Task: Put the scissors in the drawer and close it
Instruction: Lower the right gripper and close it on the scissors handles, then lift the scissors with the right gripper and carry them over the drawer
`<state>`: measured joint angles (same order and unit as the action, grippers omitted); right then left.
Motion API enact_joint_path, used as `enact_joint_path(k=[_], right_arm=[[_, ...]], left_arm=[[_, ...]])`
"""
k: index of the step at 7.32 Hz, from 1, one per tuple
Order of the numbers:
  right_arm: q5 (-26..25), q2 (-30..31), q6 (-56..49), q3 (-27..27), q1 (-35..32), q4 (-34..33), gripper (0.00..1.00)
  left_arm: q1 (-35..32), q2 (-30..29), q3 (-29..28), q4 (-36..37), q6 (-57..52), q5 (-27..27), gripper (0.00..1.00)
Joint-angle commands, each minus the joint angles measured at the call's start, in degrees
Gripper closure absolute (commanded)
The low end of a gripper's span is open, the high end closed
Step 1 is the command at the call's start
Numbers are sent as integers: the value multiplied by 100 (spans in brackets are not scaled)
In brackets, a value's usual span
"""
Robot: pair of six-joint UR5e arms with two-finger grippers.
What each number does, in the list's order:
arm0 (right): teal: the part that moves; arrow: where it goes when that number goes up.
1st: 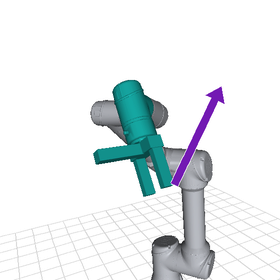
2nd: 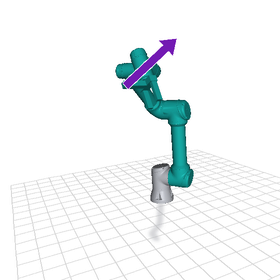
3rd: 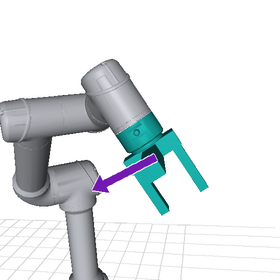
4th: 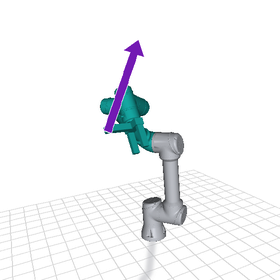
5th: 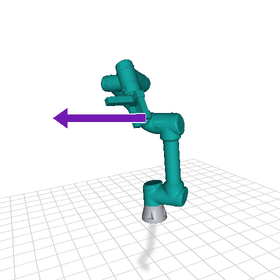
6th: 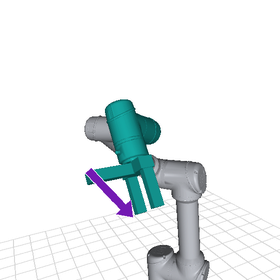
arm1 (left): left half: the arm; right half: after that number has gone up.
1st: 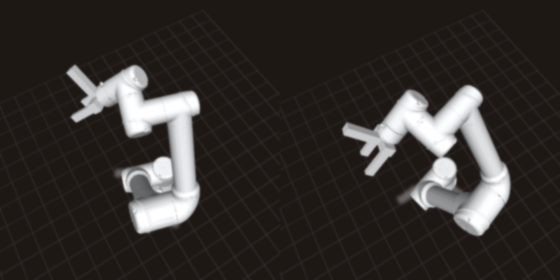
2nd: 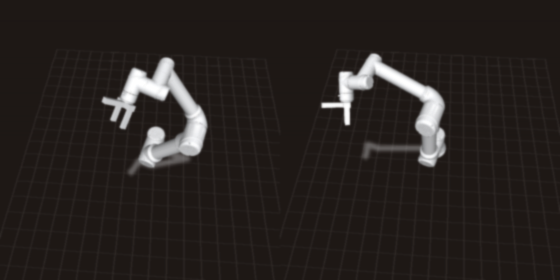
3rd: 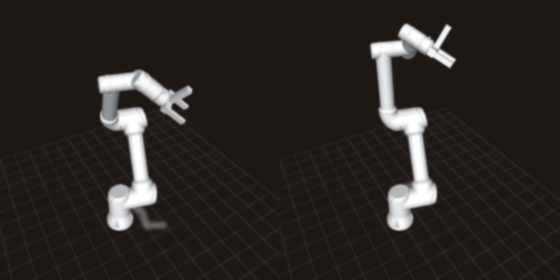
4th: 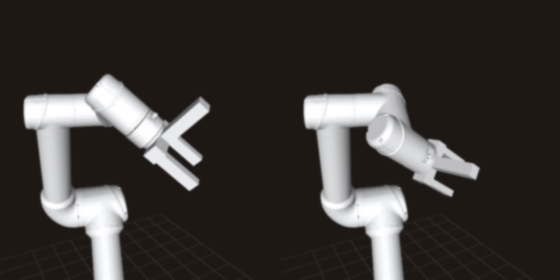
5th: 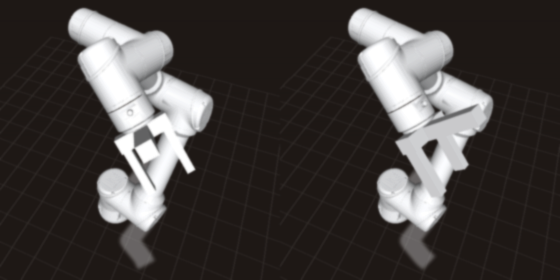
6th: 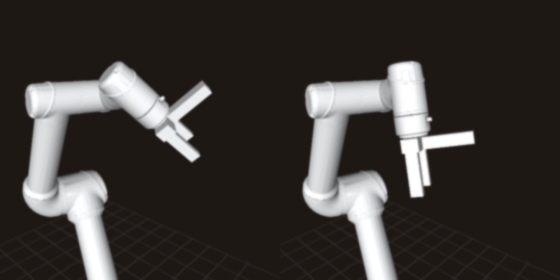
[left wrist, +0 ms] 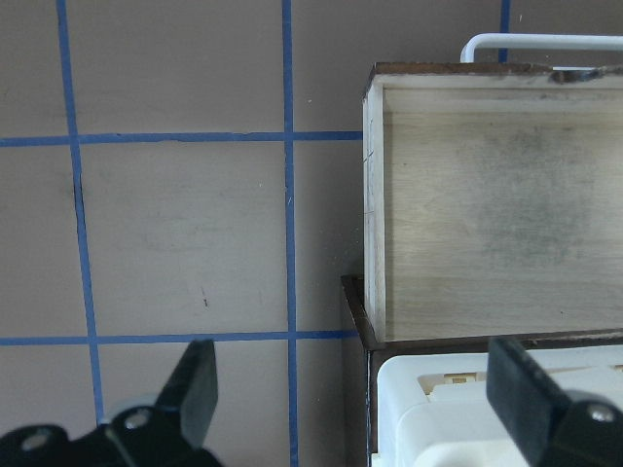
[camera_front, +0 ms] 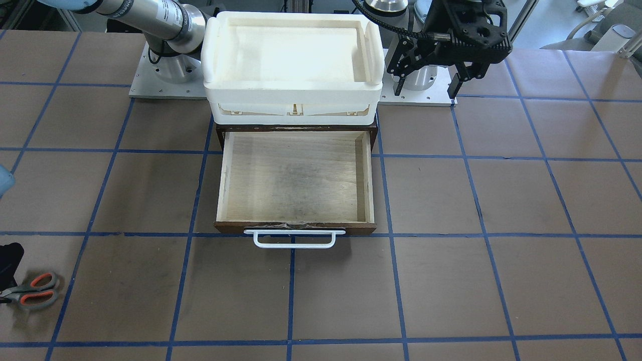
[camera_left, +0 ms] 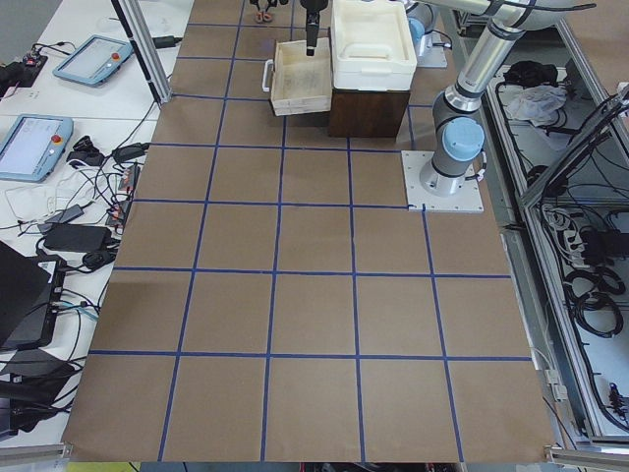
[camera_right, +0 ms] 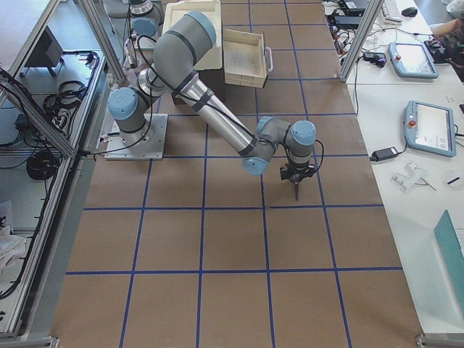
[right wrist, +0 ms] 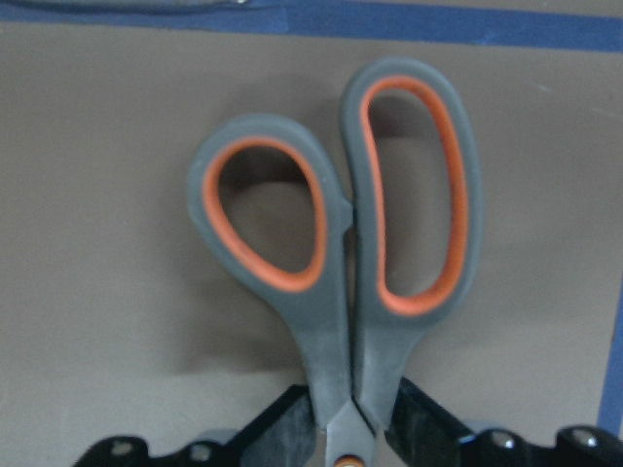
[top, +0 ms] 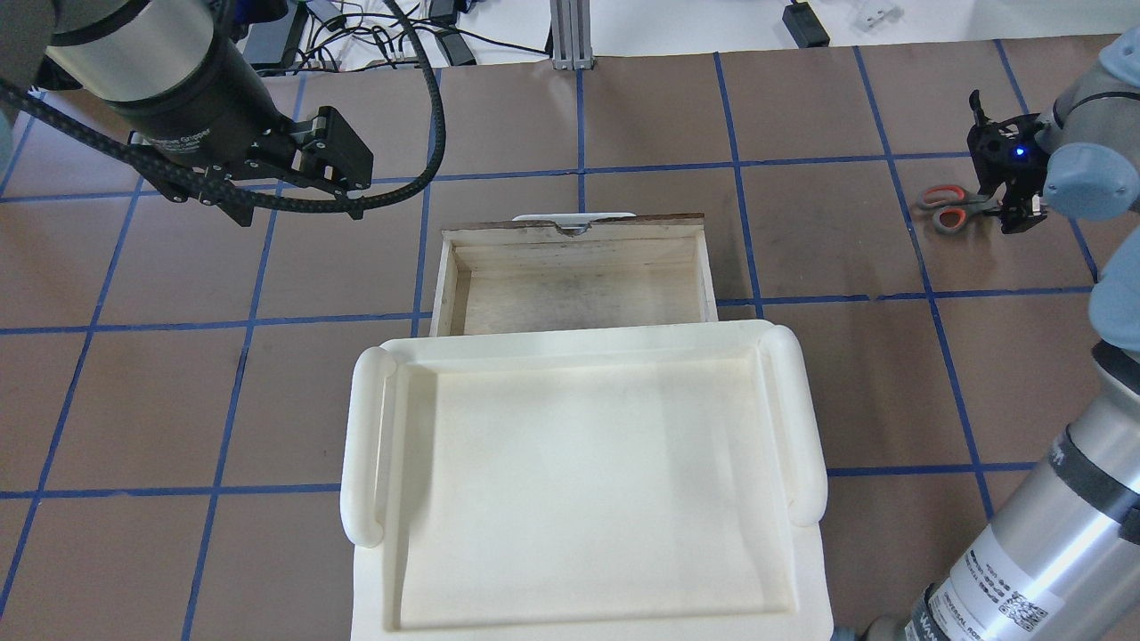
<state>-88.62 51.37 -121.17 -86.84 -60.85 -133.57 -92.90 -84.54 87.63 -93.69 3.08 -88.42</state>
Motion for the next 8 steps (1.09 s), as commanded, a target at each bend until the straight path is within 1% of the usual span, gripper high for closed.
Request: enact_joint_path(k=[1,2,4,5,7,8], right_arm=[[20,624,111,0,-93,843,100],[38,967,224,0,-337,1537,100],[12,1706,811,-9,-934,2252,100],[20,2005,1371,-9,-1285,2561,100],[-93,2402,2505,-26,-2259,2905,100],[-320,2525,3346,-26,-2778,2941,100]], left_arm=[[0,-1,0,0,0,0,0],[0,-1,0,0,0,0,0],[0,-1,0,0,0,0,0],[0,-1,0,0,0,0,0],[0,-1,0,9,0,0,0],[0,-1,0,0,0,0,0]])
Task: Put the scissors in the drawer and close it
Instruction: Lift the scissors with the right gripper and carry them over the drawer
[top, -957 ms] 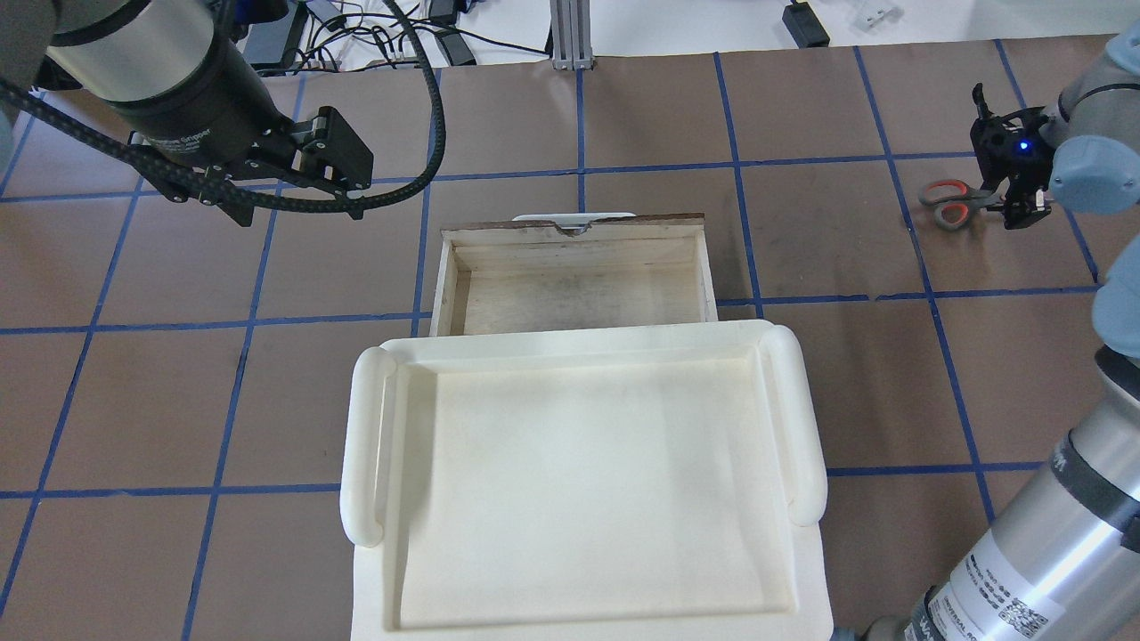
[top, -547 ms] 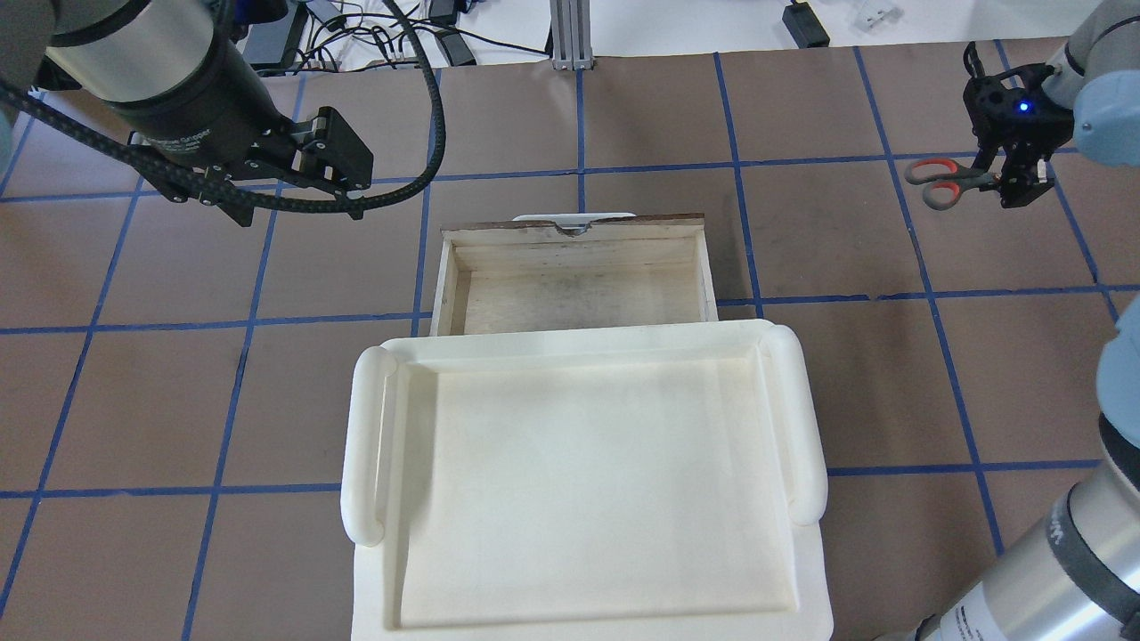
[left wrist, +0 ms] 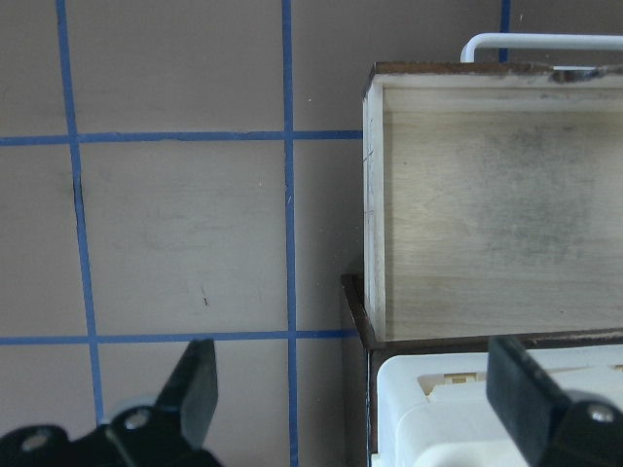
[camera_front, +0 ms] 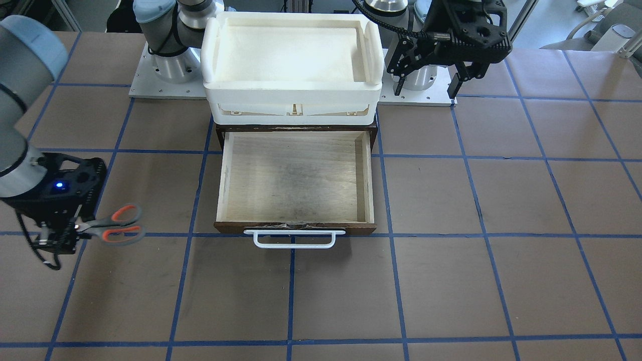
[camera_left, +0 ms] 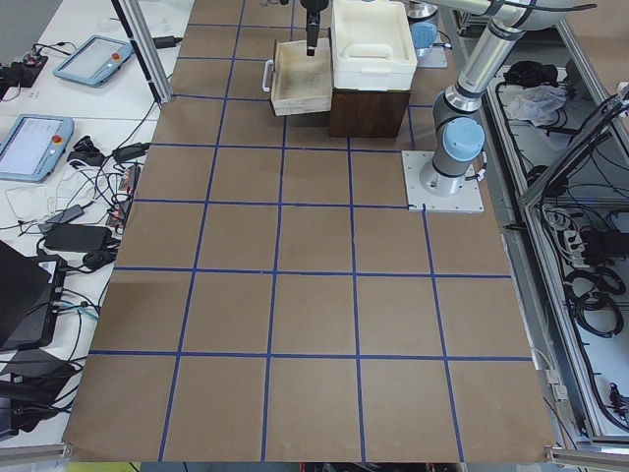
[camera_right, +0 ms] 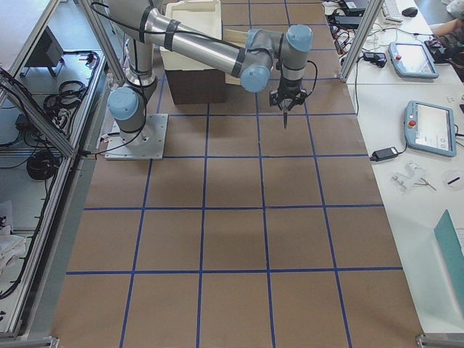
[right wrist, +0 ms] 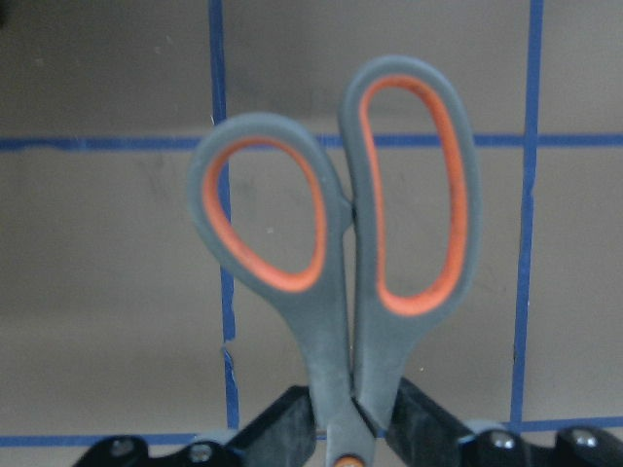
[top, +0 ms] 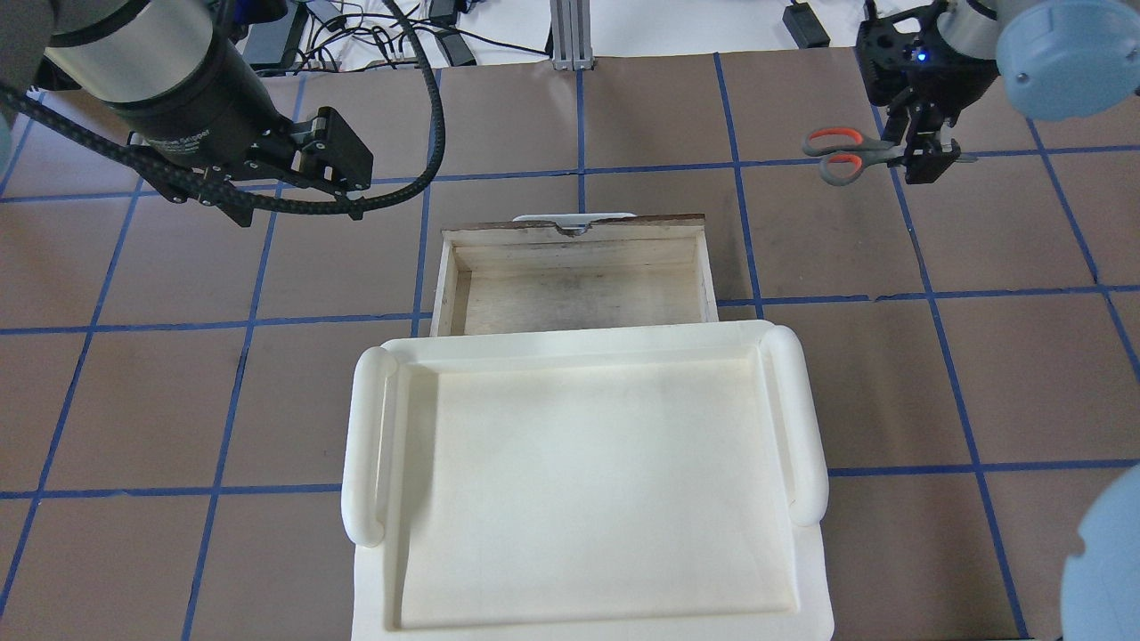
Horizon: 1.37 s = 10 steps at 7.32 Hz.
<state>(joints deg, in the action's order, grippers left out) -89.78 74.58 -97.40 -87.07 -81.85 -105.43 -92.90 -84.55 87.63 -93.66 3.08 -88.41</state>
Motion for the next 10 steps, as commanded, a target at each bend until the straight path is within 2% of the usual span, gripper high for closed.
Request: enact_joint_path(k=[1,3,5,8,10], right_arm=[[-381,240,1734,-3,-1231,119,100],[-435,206,3106,-38,-2112,84,100],[-426,48,4162,-47,-2719,6,100],[-426,-268,4378,-65,-3133,14,100],[-426,-453,4274,-65,-3292,-205,100]], left_arm=[[0,0,0,-3,0,0,0],[0,0,0,-3,0,0,0],[0,9,0,-3,0,0,0],[0,0,0,-3,0,0,0],[0,9,0,-3,0,0,0]])
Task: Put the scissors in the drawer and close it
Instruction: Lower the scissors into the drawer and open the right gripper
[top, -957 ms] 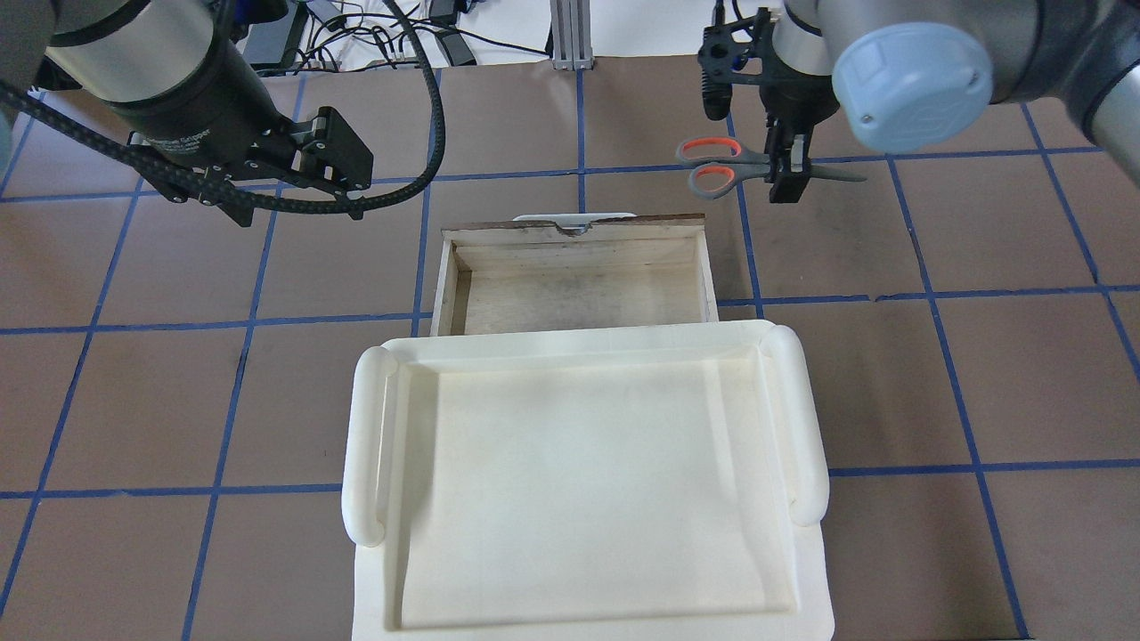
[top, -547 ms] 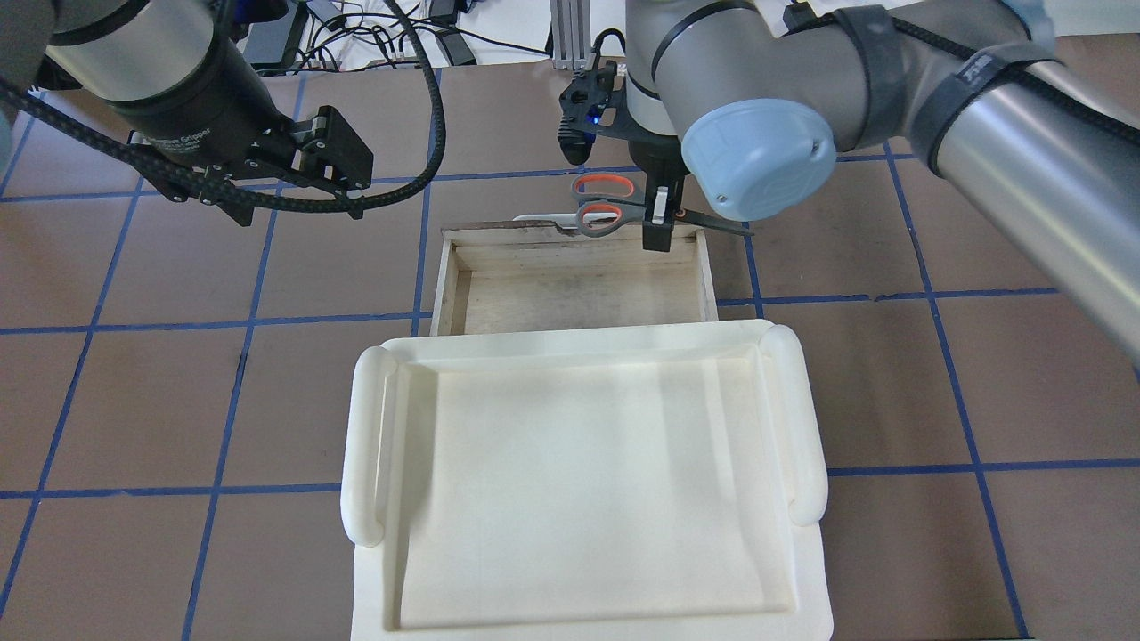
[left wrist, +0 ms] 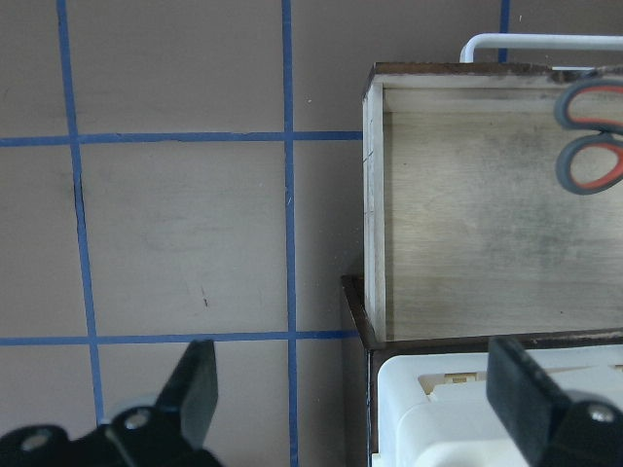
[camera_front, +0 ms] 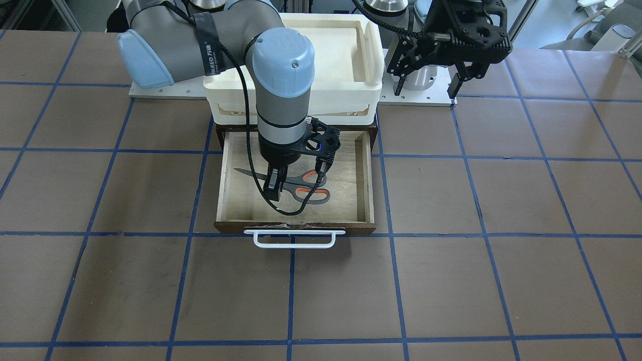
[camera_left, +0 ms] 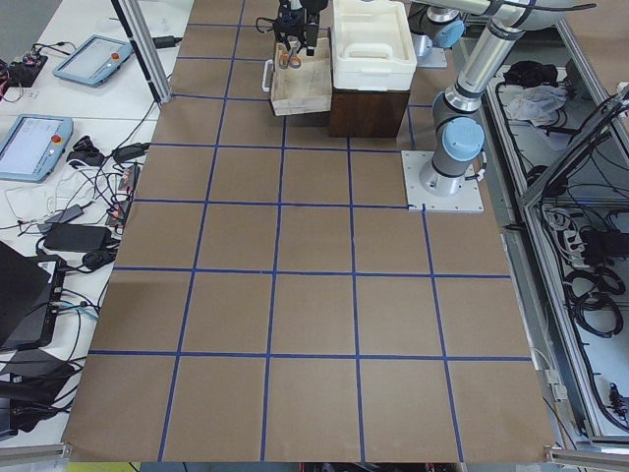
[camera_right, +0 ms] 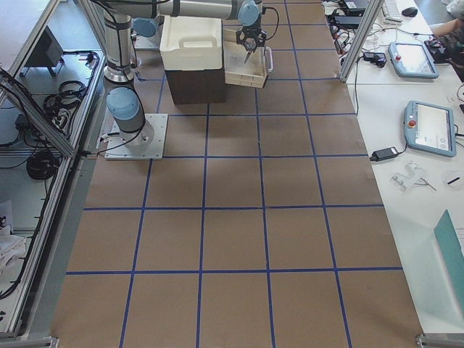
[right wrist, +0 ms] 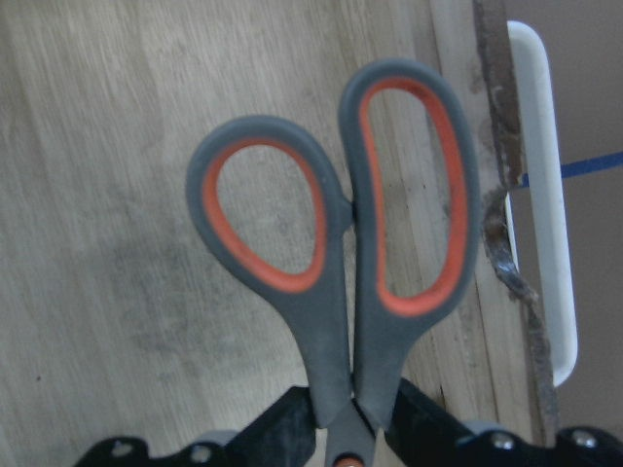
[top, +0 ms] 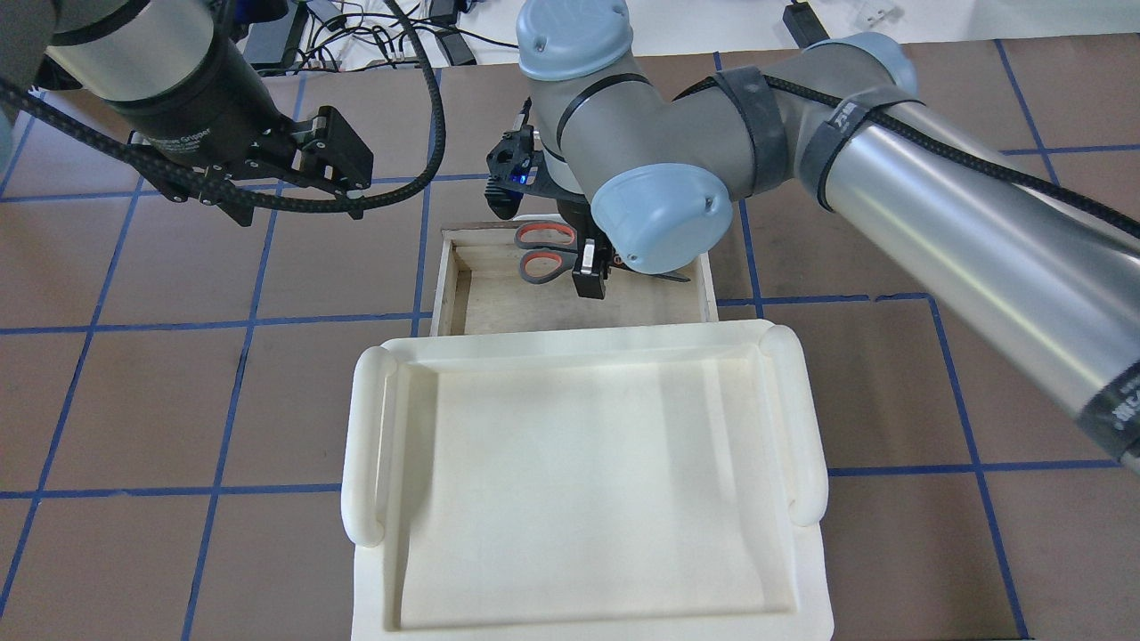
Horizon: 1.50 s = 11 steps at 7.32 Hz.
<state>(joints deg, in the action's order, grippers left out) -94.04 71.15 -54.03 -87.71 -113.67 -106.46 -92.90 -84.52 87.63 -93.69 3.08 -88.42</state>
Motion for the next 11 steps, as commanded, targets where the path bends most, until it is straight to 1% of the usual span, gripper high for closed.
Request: enact_joint_path(k=[1,3,4,5,6,7,8,9,10,11], right_arm=[[-1,-180,-81,-35,-155,-103,100],[25,-215,-588,-202,-155,-348,100],[17,-207,-582,-229,-147,-367,72],[34,-198,-582,-220,-129,-445,46],[8,-163,-539,-220,-129,-603,28],[8,-137,-495,-203,-94,-604,18],[34,-23,-303,-194,-7,-613,16],[61,195,178,-185,168,-605,16],[130,450,1027,-185,422,-570,12],[149,687,2131,-194,686,-561,5]], left_arm=[[0,6,0,0,0,0,0],[0,-3,0,0,0,0,0],[0,5,0,0,0,0,0],[0,-3,0,0,0,0,0],[0,-3,0,0,0,0,0],[0,-3,0,0,0,0,0],[0,-3,0,0,0,0,0],[0,-3,0,0,9,0,0],[0,5,0,9,17,0,0],[0,-21,0,26,-9,9,0]])
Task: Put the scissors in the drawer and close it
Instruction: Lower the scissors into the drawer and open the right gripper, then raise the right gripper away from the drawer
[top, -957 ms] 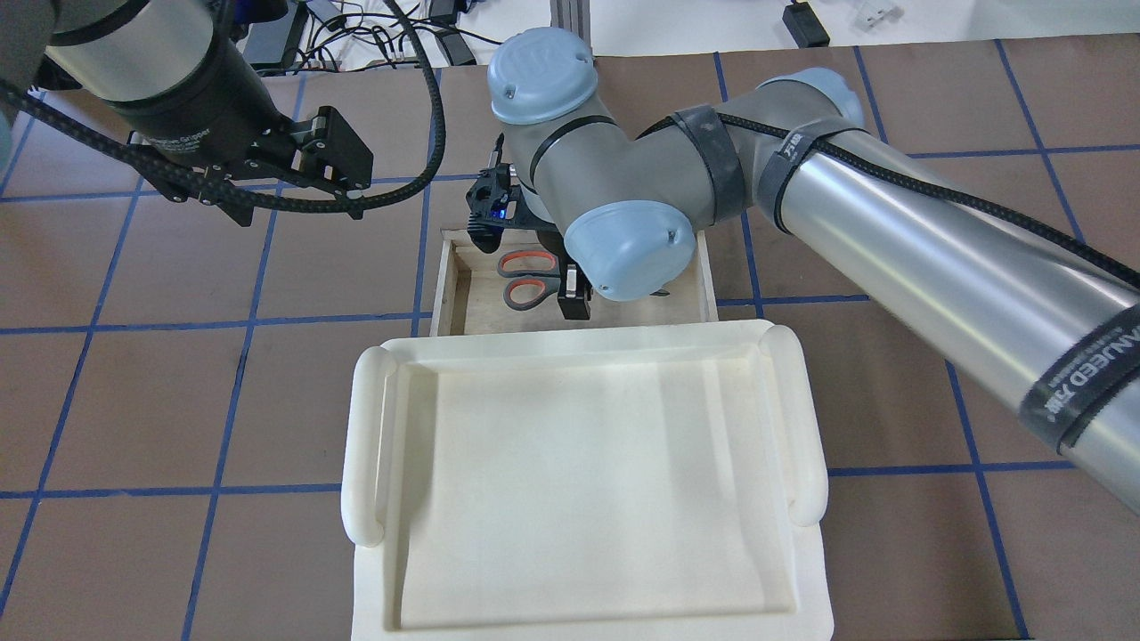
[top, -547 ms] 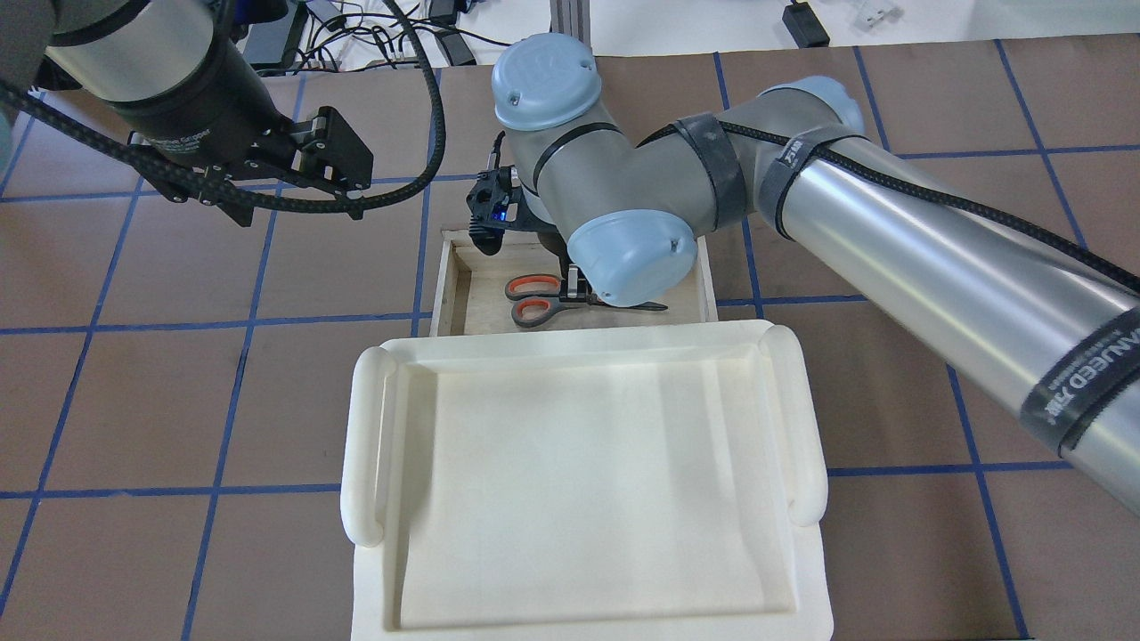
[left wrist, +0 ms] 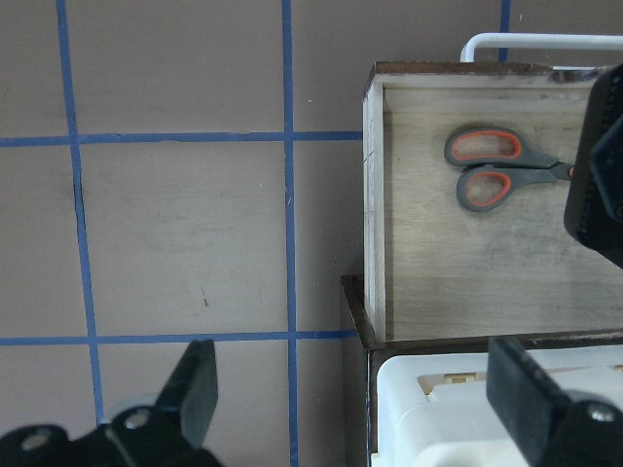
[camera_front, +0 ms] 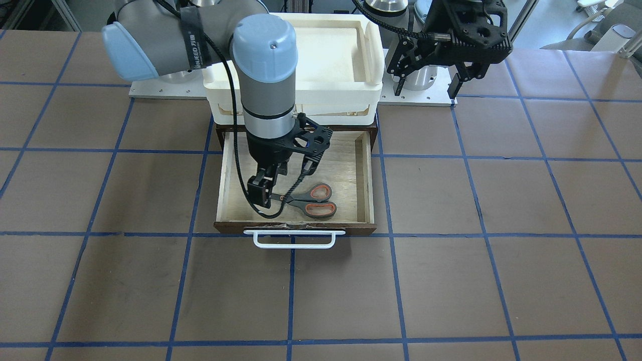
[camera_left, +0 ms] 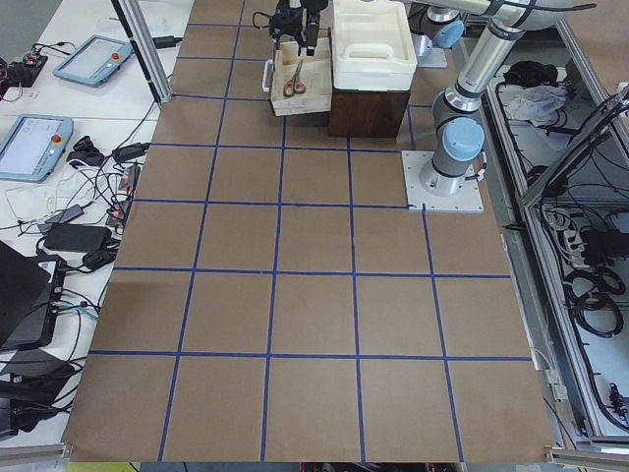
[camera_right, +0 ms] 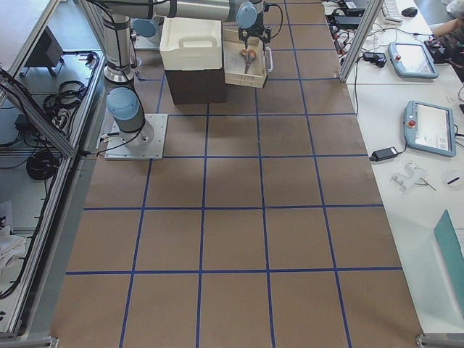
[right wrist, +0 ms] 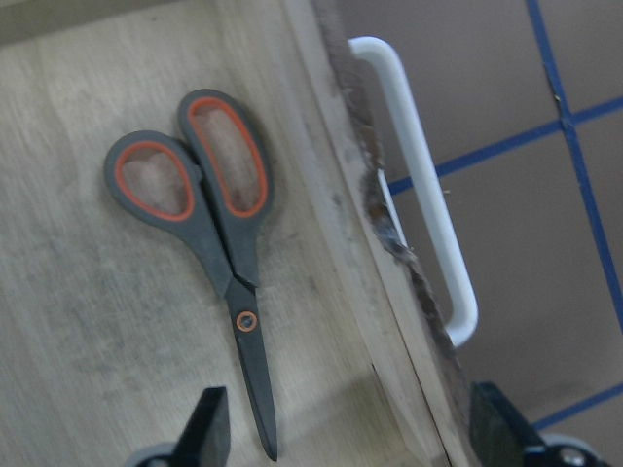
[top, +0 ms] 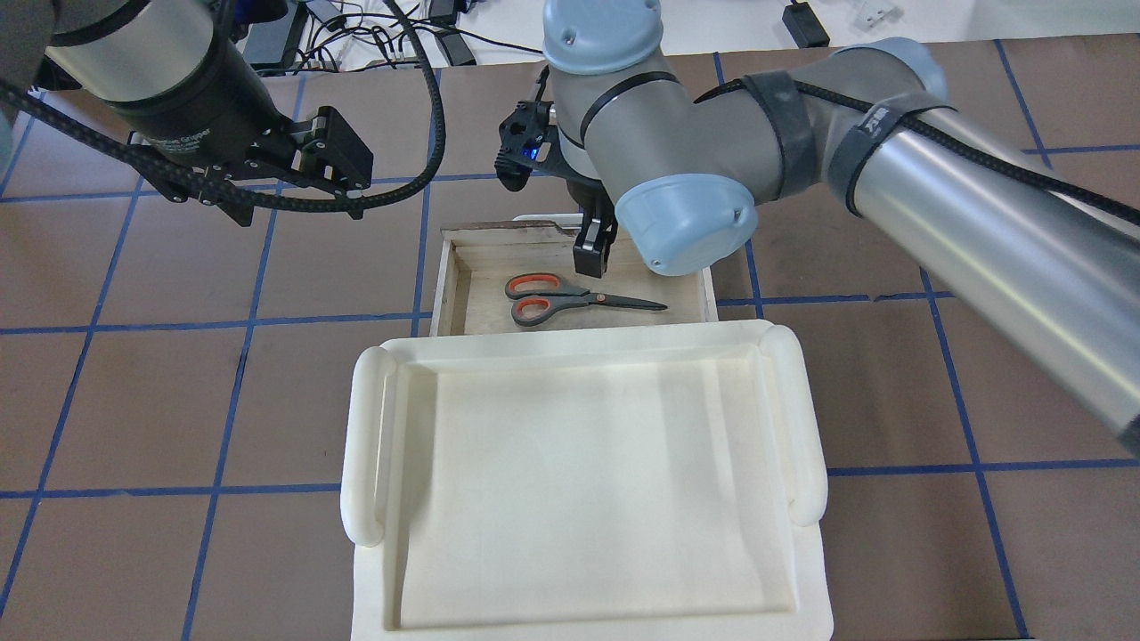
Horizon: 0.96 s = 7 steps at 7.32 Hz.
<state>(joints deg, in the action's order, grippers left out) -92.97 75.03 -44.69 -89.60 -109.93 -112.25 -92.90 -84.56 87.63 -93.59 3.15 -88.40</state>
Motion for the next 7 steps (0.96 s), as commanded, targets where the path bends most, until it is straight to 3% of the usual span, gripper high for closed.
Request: enact_joint_path(k=[1,3,5,7], right_arm=[[24,441,2009,-4,628,150,1],[33,740,3013,-13,1348,904,0],[42,855,3072,-4,1998,1572,0],[42,1030,3080,22,2335,1601,0]], left_arm=[[0,-26,0,16,-8,-2,0],[-44,-201,-9,104,53,-159,0],[-79,-533,-17,392,63,-160,0],[-472,-1139,-26,1128,794,-169,0]])
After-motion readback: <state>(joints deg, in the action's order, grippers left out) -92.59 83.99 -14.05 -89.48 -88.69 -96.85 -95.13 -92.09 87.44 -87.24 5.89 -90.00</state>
